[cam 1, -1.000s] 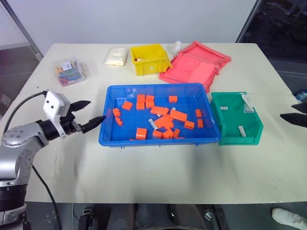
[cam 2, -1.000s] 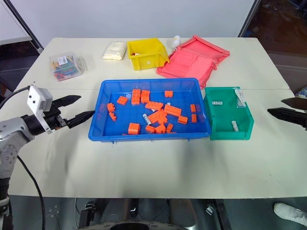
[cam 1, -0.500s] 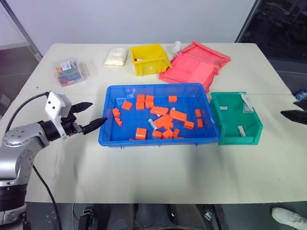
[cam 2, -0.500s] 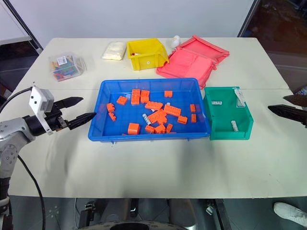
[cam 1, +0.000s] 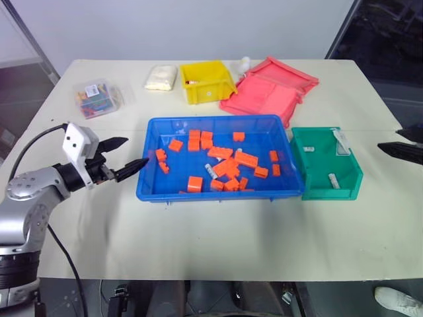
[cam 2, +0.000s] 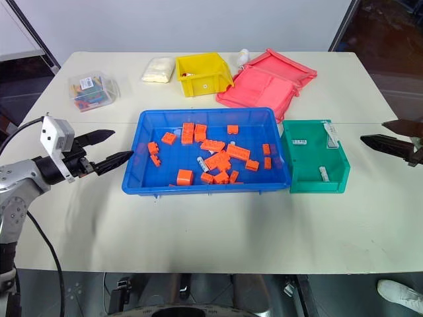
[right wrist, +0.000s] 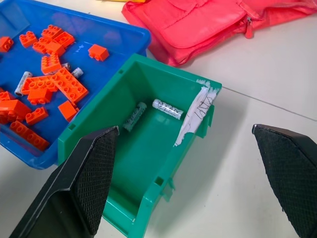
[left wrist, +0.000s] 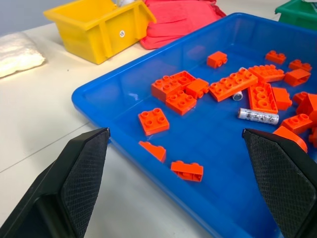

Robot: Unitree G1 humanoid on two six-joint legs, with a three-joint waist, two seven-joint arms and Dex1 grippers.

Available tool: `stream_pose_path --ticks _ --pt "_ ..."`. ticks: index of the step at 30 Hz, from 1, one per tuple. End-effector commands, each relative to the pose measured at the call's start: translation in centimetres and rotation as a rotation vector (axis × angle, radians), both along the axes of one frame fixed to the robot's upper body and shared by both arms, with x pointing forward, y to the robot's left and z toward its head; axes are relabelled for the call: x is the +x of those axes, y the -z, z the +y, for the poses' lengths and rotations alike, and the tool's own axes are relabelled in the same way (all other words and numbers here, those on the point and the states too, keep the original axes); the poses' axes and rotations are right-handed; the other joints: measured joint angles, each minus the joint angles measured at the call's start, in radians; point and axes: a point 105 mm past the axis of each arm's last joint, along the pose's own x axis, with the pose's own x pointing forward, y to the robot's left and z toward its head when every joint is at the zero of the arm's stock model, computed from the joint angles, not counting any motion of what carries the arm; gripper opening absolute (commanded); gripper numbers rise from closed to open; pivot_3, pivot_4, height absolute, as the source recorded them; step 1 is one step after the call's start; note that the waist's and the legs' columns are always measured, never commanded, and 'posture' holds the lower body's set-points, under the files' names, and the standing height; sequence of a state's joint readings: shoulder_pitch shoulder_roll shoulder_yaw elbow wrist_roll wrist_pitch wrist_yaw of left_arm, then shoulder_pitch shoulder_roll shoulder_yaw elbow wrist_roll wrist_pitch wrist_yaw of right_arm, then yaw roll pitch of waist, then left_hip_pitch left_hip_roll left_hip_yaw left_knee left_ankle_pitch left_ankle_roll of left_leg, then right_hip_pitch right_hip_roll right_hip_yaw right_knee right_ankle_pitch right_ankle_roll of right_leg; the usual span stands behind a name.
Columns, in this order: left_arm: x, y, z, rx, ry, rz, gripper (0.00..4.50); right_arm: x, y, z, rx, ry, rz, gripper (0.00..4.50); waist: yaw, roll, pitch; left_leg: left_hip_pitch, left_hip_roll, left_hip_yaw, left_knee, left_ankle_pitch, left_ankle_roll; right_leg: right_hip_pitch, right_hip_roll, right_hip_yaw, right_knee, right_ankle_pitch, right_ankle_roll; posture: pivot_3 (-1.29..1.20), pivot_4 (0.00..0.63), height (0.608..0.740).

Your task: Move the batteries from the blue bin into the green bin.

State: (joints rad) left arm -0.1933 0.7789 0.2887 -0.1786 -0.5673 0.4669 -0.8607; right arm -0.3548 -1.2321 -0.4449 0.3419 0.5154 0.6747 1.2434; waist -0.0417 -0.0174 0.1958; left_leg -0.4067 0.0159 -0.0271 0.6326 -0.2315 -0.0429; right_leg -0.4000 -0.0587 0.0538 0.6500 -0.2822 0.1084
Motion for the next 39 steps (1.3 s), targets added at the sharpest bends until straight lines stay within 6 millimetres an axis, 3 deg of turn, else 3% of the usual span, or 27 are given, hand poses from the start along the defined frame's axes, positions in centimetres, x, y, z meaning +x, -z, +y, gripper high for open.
stream_pose_path --ticks 1,4,8,11,15,18,21,26,32,39 --pt "0.0 -1.0 -0.1 0.02 0.001 -0.054 4.5 0.5 -2.3 2.8 -0.06 -0.112 -0.078 4.44 -0.001 0.0 0.0 0.0 0.0 0.0 0.0 0.0 0.0 0.0 0.0 0.0 0.0 0.0 0.0 0.0 0.15 0.74" --pt "0.1 -0.8 -0.2 0.038 0.001 -0.057 4.5 1.1 -3.5 7.0 -0.178 -0.273 -0.119 4.44 -0.01 0.002 0.0 0.0 0.0 0.001 0.0 0.0 0.0 -0.002 0.0 0.001 0.002 0.0 0.0 0.0 0.15 0.74" --pt "0.1 -0.8 -0.3 0.03 0.005 -0.053 4.5 3.0 -4.9 13.8 -0.201 -0.457 -0.223 4.44 -0.008 0.001 -0.001 0.0 0.002 0.0 0.0 0.0 0.0 -0.003 0.002 0.001 0.004 0.0 0.0 0.0 0.15 0.74" --pt "-0.1 -1.0 -0.3 0.015 0.018 -0.031 4.5 4.6 -5.2 17.6 -0.206 -0.518 -0.257 4.44 -0.003 0.001 -0.001 -0.001 0.002 0.0 0.001 0.0 0.0 -0.004 0.002 0.001 0.004 0.0 0.0 0.0 0.15 0.74" --pt "-1.0 -1.3 -0.5 0.015 0.051 -0.012 4.5 6.0 -4.5 22.8 -0.17 -0.604 -0.246 4.44 0.002 0.0 0.0 -0.004 0.001 -0.001 0.0 0.0 0.0 -0.007 0.001 0.0 0.004 0.0 0.0 0.0 0.15 0.74" --pt "-1.4 -1.7 -0.7 0.013 0.057 -0.021 4.5 6.4 -2.7 25.9 -0.133 -0.667 -0.192 4.44 0.006 -0.001 0.0 -0.005 0.0 -0.002 0.0 0.0 0.0 -0.007 -0.001 -0.001 0.004 0.0 0.0 0.0 0.15 0.74" --pt "-1.7 -1.9 -1.1 0.009 0.059 -0.026 4.5 6.4 -1.2 27.8 -0.117 -0.706 -0.148 4.44 0.007 -0.001 0.0 -0.005 -0.001 -0.001 0.0 0.0 0.0 -0.007 -0.003 -0.001 0.004 0.0 0.0 0.0 0.15 0.74" --pt "-2.3 -1.9 -1.7 -0.003 0.063 -0.028 4.5 6.6 3.1 30.6 -0.12 -0.767 -0.03 4.44 0.0 -0.001 -0.001 -0.005 -0.001 -0.001 0.001 0.0 0.0 -0.007 -0.002 -0.001 0.005 0.0 0.0 0.0 0.15 0.74" --pt "-2.7 -1.9 -1.9 -0.009 0.052 -0.032 4.5 6.5 4.5 32.6 -0.014 -0.781 0.084 4.44 -0.001 -0.001 -0.001 -0.005 -0.001 -0.001 0.001 0.0 0.0 -0.008 -0.002 -0.001 0.006 0.0 0.0 0.0 0.15 0.74" --pt "-2.7 -1.7 -2.1 -0.019 0.031 -0.048 4.5 7.0 7.0 34.2 -0.072 -0.798 0.131 4.44 -0.002 -0.001 -0.001 -0.004 -0.001 -0.001 0.001 0.0 0.0 -0.008 -0.002 -0.001 0.006 0.0 0.0 0.0 0.15 0.74"
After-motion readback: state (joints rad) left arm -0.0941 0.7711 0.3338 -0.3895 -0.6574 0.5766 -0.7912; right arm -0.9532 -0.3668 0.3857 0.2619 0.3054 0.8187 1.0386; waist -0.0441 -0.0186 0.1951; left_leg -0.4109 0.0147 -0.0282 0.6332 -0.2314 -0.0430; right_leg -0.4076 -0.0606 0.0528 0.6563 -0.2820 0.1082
